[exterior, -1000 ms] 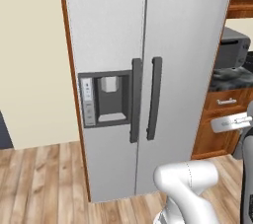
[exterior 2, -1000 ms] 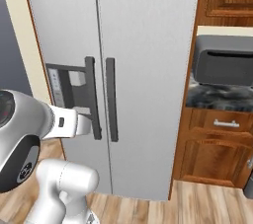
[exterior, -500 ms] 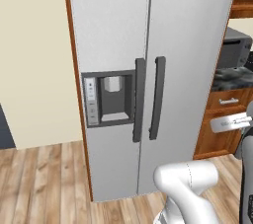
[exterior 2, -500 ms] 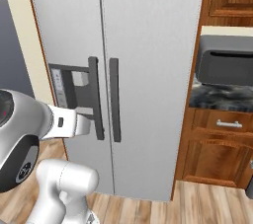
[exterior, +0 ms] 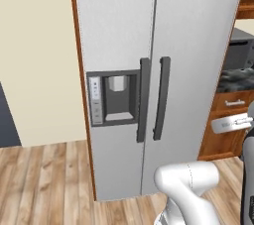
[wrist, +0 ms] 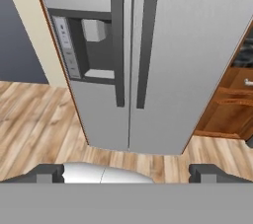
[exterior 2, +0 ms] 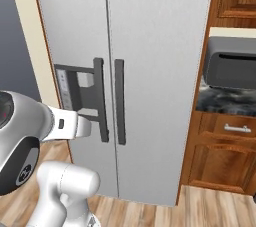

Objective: Retrieve the steak from the fridge and place it on the saucepan with marinade on the stove.

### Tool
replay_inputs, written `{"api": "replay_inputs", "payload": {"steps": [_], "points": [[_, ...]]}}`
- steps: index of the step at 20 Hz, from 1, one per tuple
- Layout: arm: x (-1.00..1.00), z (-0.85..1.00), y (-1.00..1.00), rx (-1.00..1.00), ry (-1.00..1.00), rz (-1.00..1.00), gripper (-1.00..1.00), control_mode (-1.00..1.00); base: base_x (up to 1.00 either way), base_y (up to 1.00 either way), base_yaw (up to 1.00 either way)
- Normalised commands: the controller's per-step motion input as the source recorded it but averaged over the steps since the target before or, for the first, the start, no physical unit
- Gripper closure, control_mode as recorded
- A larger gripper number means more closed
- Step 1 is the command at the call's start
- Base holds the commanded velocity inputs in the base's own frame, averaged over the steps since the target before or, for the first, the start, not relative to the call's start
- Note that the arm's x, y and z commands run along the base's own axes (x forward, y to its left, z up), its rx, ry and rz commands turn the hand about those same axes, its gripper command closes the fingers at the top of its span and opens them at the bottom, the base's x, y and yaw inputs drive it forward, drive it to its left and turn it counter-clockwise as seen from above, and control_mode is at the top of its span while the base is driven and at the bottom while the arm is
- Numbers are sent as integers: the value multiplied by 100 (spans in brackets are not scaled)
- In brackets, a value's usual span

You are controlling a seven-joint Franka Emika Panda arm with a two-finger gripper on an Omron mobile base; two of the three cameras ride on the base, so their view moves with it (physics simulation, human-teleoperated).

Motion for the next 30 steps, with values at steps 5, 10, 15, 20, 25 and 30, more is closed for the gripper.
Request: {"api": "replay_inputs", "payload": {"steps": [5, 10, 15, 20, 25, 30], "points": [[0, 0, 0, 0, 0, 0, -100, 100, -4, 0, 6], [0, 0, 0, 0, 0, 0, -100, 100, -2, 0, 2], [0, 0, 0, 0, 0, 0, -100, 100, -8, 0, 0], [0, 0, 0, 0, 0, 0, -100, 100, -5, 0, 0], [0, 0, 0, 0, 0, 0, -100, -100, 0, 0, 0], [18, 0, 21, 0, 0, 0, -100, -100, 0, 0, 0]]}}
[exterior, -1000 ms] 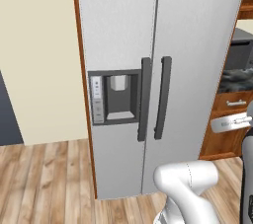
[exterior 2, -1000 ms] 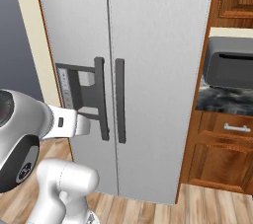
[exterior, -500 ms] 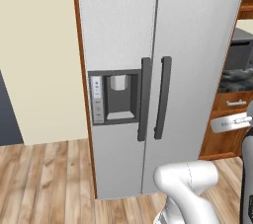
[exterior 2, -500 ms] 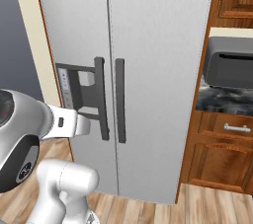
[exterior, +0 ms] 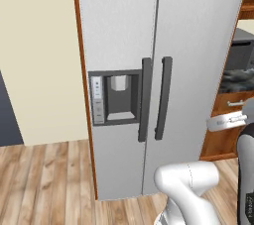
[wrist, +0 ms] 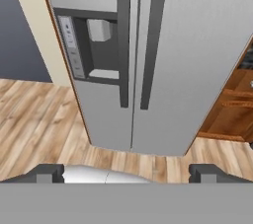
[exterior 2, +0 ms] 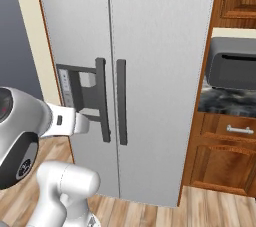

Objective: Retrieve the steak from the fridge and place it on the saucepan with marinade on the stove.

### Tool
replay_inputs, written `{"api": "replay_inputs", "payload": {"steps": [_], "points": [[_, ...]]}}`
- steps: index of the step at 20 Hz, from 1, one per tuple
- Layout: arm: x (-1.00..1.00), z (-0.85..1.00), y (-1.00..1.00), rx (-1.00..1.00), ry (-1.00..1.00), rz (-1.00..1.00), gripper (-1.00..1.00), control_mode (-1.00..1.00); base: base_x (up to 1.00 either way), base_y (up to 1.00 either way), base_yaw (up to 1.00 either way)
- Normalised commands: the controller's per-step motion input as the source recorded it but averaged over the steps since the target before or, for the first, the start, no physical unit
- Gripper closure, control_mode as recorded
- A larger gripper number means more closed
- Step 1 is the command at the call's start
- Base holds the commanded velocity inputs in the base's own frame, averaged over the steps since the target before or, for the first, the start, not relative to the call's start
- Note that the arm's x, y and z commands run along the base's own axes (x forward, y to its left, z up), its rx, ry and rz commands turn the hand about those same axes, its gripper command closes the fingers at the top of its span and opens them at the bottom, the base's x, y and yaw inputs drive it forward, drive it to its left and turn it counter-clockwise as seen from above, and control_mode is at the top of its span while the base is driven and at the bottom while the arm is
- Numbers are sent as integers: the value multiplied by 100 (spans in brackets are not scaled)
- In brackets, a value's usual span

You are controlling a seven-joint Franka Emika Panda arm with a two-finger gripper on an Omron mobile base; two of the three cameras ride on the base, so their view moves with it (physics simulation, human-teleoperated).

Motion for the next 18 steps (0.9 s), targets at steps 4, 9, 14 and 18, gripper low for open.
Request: {"api": "replay_inputs", "payload": {"steps": [4, 9, 14, 18], "points": [[43, 0, 44, 0, -1, 0, -100, -100, 0, 0, 0], [40, 0, 44, 0, -2, 0, -100, -100, 0, 0, 0], [38, 0, 33, 2, -1, 0, -100, -100, 0, 0, 0], [34, 2, 16, 5, 0, 0, -100, -100, 0, 0, 0]]}}
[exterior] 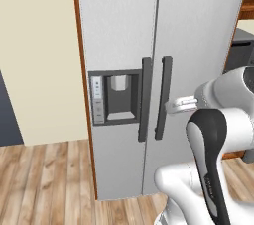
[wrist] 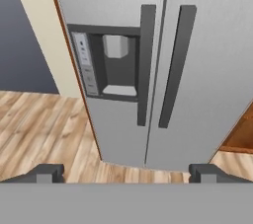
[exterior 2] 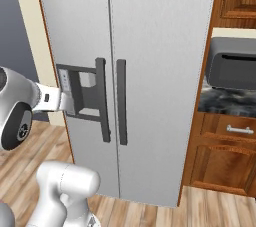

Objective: Retrieve the steak from the fridge and place it on the saucepan with marinade on the stove.

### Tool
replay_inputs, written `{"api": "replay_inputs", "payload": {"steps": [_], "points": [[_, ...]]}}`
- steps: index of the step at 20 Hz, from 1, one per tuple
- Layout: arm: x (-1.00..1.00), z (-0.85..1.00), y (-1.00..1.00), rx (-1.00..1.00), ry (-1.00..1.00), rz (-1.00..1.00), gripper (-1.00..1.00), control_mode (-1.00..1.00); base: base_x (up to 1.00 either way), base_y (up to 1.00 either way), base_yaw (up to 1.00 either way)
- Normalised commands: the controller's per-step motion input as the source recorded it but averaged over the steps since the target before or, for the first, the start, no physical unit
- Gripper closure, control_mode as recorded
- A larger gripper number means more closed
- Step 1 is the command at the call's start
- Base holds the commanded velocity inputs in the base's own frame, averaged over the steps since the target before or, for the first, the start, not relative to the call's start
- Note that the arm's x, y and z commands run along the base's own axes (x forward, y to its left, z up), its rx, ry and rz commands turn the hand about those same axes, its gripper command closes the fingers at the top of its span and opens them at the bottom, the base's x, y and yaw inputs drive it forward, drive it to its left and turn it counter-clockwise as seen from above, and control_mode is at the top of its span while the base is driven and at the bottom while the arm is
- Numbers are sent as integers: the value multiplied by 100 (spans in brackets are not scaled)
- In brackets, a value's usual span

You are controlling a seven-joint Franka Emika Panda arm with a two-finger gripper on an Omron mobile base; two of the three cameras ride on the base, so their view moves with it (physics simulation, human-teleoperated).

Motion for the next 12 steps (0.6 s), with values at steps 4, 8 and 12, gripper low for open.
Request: {"api": "replay_inputs", "payload": {"steps": [4, 8, 12], "points": [[36, 0, 7, 2, 0, -1, -100, -100, 0, 0, 0], [38, 0, 0, 0, 0, -1, -100, -100, 0, 0, 0], [34, 0, 0, 0, -5, 0, -100, -100, 0, 0, 0]]}}
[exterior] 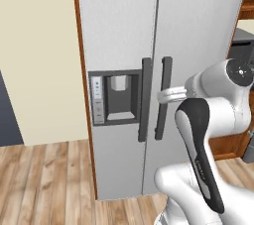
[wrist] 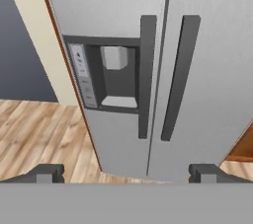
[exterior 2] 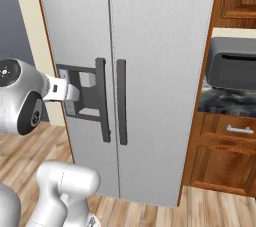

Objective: Retrieve the steak from the fridge and place it on the saucepan with marinade on the stove.

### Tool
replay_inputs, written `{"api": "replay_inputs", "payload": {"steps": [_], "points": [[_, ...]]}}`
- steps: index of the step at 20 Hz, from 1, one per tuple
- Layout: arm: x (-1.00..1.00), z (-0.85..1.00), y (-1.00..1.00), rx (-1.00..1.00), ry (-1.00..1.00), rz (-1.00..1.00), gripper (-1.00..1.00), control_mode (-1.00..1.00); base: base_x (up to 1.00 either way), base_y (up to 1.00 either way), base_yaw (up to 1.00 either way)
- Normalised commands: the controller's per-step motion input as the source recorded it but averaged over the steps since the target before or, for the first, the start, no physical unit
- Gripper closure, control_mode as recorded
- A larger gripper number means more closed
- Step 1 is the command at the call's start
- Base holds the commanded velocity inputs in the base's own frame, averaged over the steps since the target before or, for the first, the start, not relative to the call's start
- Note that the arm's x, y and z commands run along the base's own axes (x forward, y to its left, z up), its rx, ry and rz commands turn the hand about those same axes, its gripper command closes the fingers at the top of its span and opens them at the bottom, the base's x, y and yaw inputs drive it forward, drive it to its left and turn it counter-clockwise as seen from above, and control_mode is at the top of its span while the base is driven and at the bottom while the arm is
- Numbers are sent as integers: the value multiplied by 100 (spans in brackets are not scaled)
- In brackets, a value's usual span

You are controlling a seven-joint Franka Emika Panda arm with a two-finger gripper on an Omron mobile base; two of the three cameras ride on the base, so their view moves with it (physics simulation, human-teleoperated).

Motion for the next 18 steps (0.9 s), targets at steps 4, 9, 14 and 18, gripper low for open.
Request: {"api": "replay_inputs", "payload": {"steps": [4, 9, 14, 18], "points": [[37, 0, 0, 0, -7, -1, -100, -100, 0, 0, 0], [37, -16, 0, 0, -8, 0, -100, -100, 0, 0, 0], [32, -25, -4, 0, -1, -1, -100, -100, 0, 0, 0], [35, -19, -5, 0, 0, -2, -100, -100, 0, 0, 0]]}}
